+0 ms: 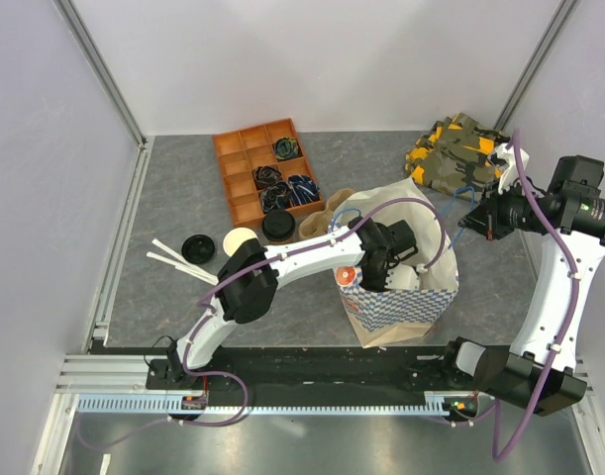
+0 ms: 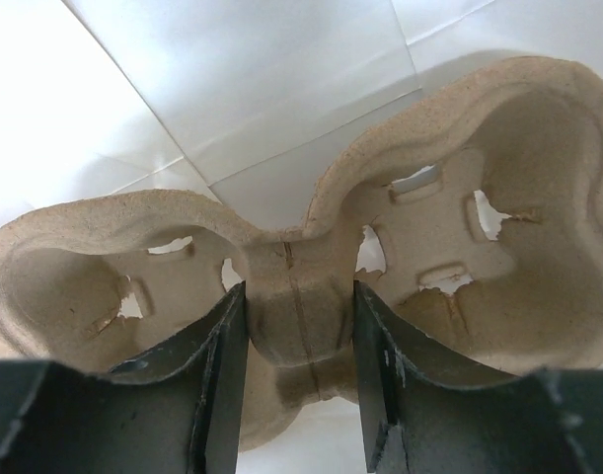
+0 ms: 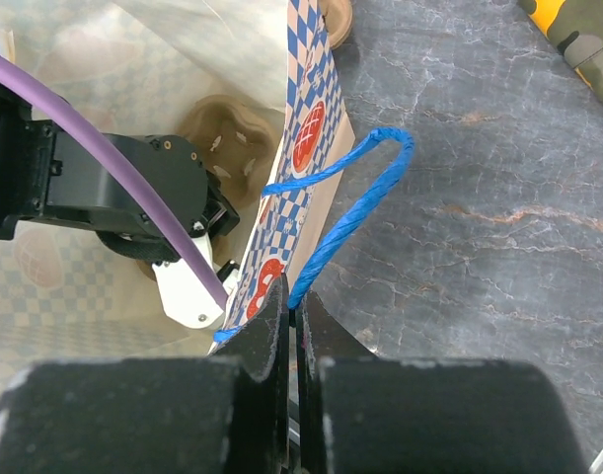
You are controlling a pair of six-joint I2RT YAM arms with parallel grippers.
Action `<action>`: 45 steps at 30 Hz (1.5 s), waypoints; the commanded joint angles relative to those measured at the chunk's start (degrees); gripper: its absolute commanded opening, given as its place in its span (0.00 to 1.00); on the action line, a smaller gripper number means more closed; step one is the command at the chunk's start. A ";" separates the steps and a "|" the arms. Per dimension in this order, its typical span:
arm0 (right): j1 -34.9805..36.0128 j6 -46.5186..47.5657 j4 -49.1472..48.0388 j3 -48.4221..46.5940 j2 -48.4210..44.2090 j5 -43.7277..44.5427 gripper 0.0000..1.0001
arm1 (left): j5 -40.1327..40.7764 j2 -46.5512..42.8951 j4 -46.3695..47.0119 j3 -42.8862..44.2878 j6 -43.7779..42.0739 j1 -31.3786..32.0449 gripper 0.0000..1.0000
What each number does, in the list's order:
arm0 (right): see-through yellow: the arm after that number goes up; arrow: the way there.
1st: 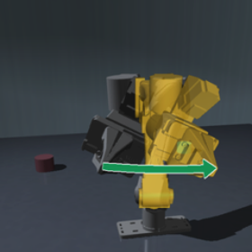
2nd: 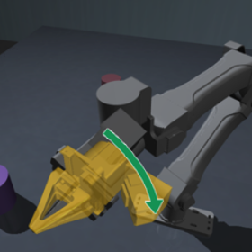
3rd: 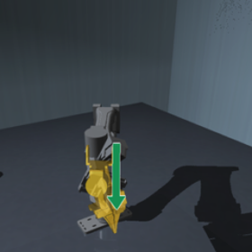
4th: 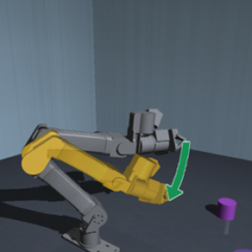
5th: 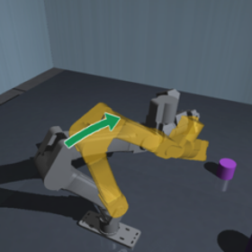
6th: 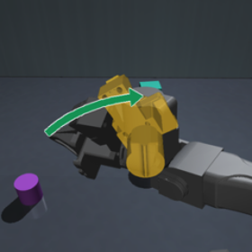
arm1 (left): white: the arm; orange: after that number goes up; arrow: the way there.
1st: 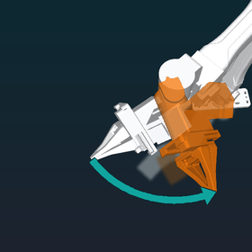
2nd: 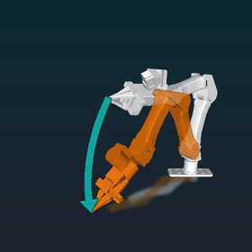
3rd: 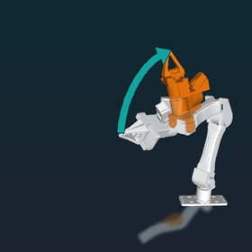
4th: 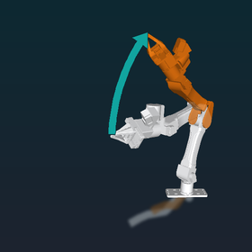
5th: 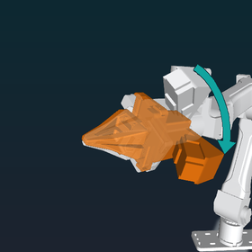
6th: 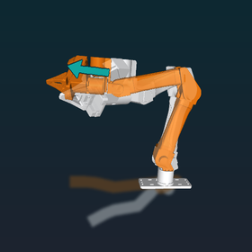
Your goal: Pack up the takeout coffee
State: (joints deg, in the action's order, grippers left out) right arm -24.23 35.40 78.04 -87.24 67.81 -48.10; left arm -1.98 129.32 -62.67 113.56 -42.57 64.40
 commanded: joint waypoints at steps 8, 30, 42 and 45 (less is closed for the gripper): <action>-0.12 2.13 5.72 0.32 -0.57 -0.68 0.00 | 1.01 2.78 -2.54 0.70 -1.03 0.37 0.51; -0.21 2.92 5.63 0.23 -0.22 -1.56 0.00 | 0.75 3.48 -0.87 -1.76 -1.82 0.29 0.55; -0.12 3.10 5.72 0.32 -0.14 -1.39 0.00 | 0.92 3.92 0.18 -2.55 -1.99 0.29 0.56; -0.12 3.19 5.72 0.32 -0.14 -1.39 0.00 | 0.84 4.19 0.18 -2.46 -1.91 0.20 0.56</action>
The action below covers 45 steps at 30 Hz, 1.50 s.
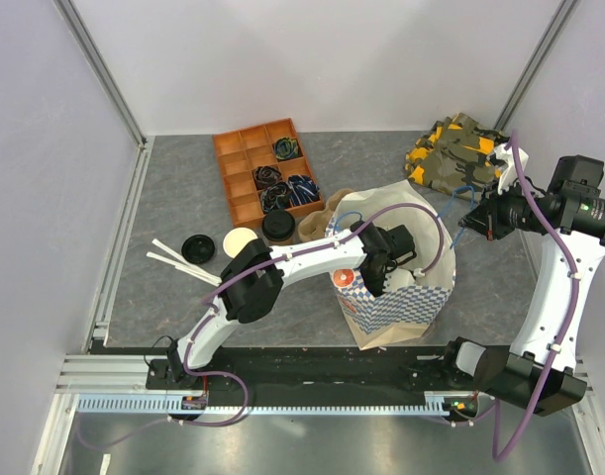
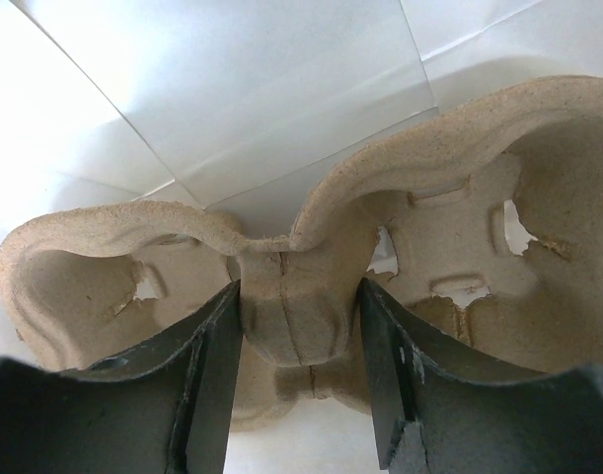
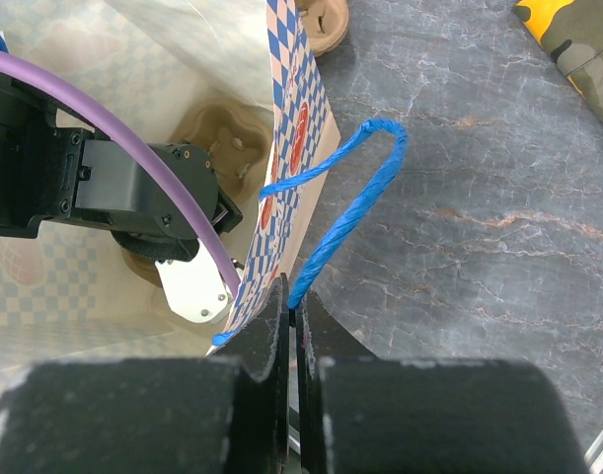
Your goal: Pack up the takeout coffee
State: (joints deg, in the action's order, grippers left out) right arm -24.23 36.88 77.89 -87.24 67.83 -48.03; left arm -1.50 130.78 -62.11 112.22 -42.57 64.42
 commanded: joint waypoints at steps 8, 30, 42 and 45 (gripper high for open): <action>-0.12 1.96 5.79 0.49 -0.07 -1.45 0.00 | 0.27 2.90 -0.03 -1.31 -1.91 0.18 0.57; -0.12 2.84 5.87 0.84 -0.68 -1.80 0.00 | 1.14 2.64 -0.47 0.09 -1.12 0.44 0.76; -0.12 3.55 5.79 1.28 -0.68 -2.33 0.00 | 1.32 0.71 -4.51 3.17 0.03 0.79 1.00; -0.12 3.63 5.87 1.46 -0.77 -2.24 0.00 | 1.32 0.53 -5.74 5.89 0.46 0.79 1.00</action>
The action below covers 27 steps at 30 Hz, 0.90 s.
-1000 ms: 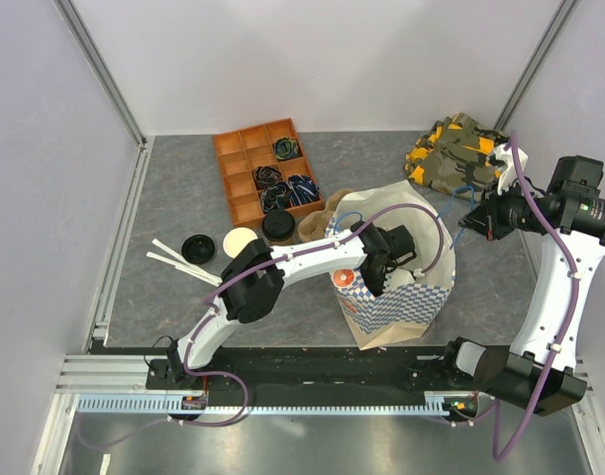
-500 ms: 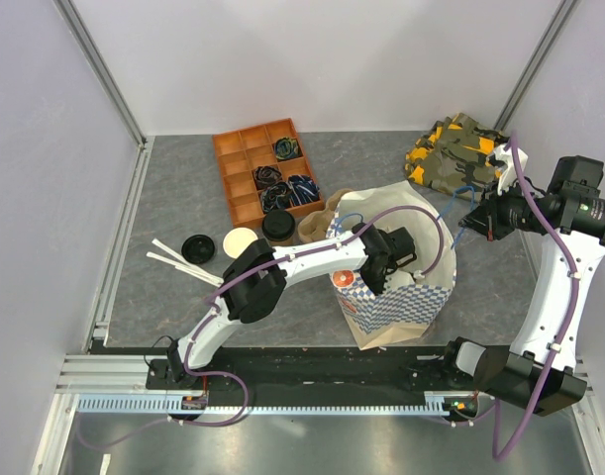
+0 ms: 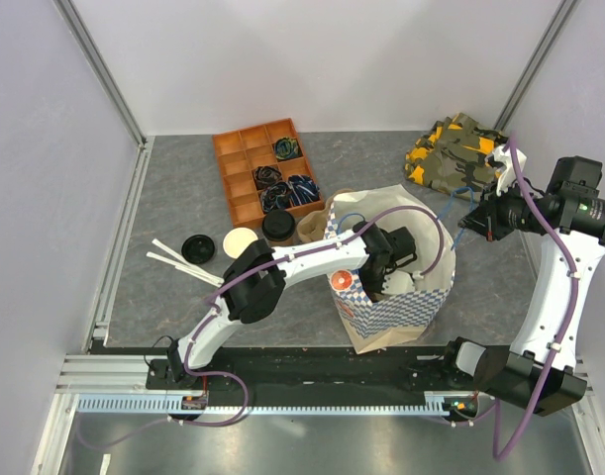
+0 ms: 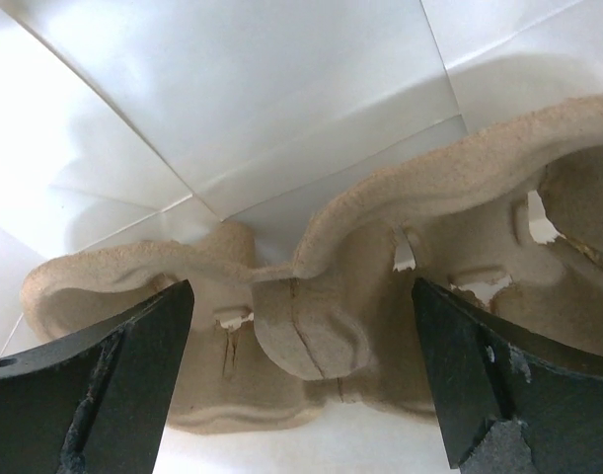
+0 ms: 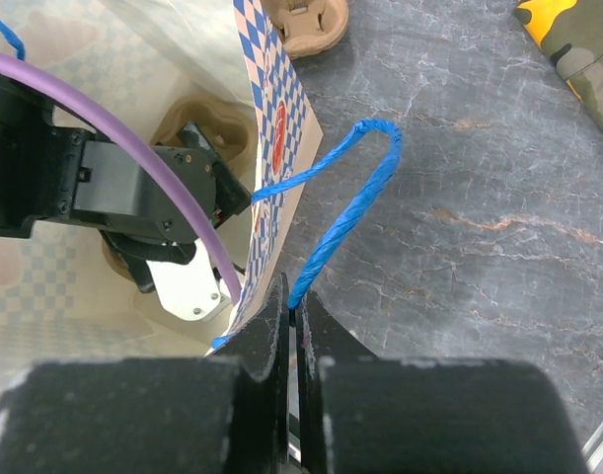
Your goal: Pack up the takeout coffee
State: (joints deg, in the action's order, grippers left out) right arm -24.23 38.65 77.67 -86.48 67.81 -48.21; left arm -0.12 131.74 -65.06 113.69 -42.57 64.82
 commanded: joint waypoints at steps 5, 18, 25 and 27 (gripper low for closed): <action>-0.21 2.13 6.00 0.87 -0.66 -2.51 0.00 | -0.14 -0.70 -5.69 9.26 0.73 0.57 1.00; -0.12 2.92 6.00 1.31 -0.49 -3.56 0.00 | -0.06 -3.95 -7.46 13.92 3.36 0.84 1.00; -0.12 3.27 6.00 1.57 -0.40 -3.82 0.00 | -0.06 -5.70 -5.61 16.13 4.69 0.84 1.00; -0.12 3.27 6.00 1.57 -0.49 -3.82 0.00 | -0.06 -6.15 -5.17 16.04 4.95 0.84 1.00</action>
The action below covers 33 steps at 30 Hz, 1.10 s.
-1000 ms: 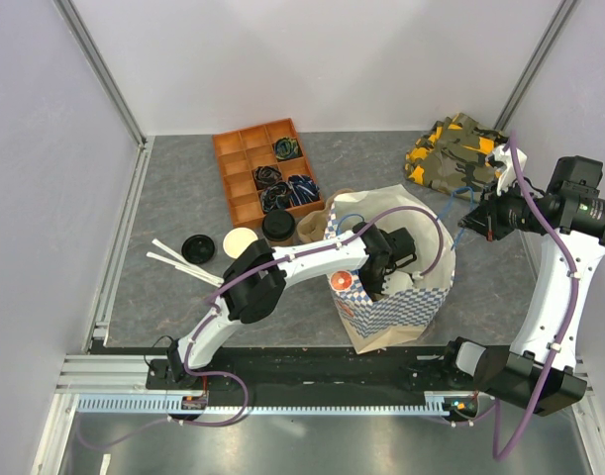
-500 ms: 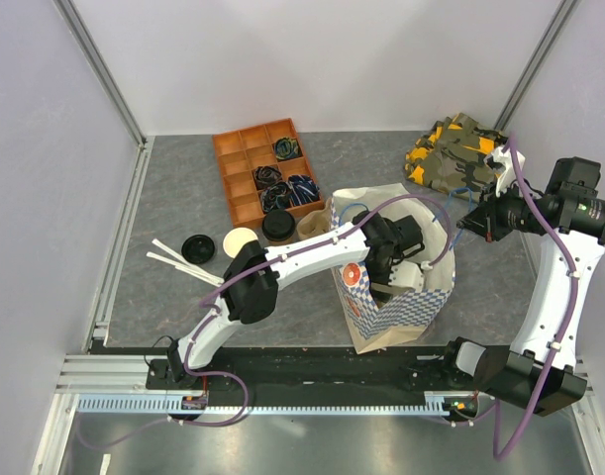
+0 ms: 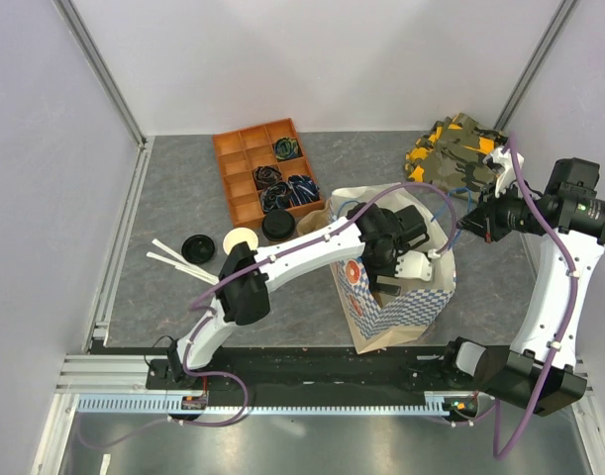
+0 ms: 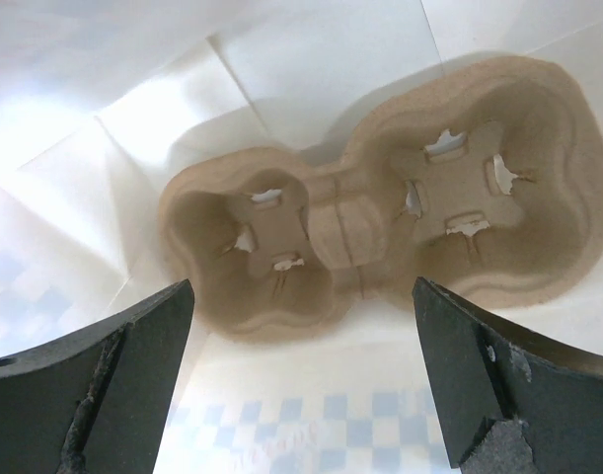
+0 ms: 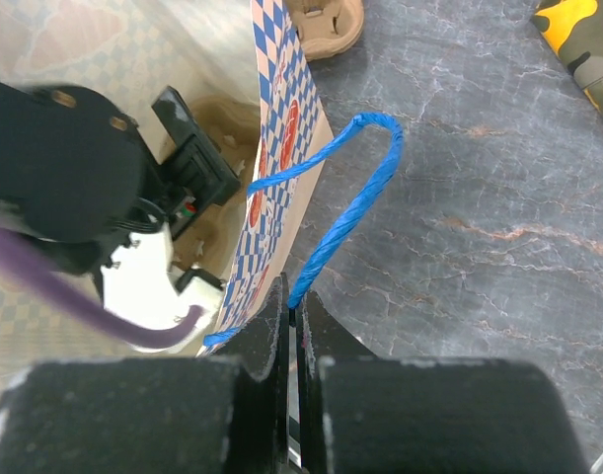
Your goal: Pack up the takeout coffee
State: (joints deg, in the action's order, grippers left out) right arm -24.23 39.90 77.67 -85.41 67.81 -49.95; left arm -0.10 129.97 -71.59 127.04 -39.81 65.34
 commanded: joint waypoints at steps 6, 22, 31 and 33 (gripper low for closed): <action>-0.12 2.11 6.09 0.85 -0.84 -1.99 0.00 | -0.08 -5.61 3.04 2.51 3.42 0.31 1.00; -0.12 2.29 6.00 1.29 -1.10 -2.08 0.00 | -0.43 -12.46 8.83 2.59 5.36 -0.04 1.00; -0.21 2.29 6.00 1.38 -1.28 -2.69 0.00 | -0.87 -16.50 14.72 3.82 7.91 -0.83 1.00; -0.12 2.29 5.92 1.38 -1.19 -2.78 0.00 | -1.04 -17.03 15.51 4.09 8.70 -1.18 1.00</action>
State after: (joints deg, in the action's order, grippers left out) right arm -24.23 40.38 77.69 -84.23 67.59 -50.74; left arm -0.21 116.57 -60.47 128.18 -34.48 64.93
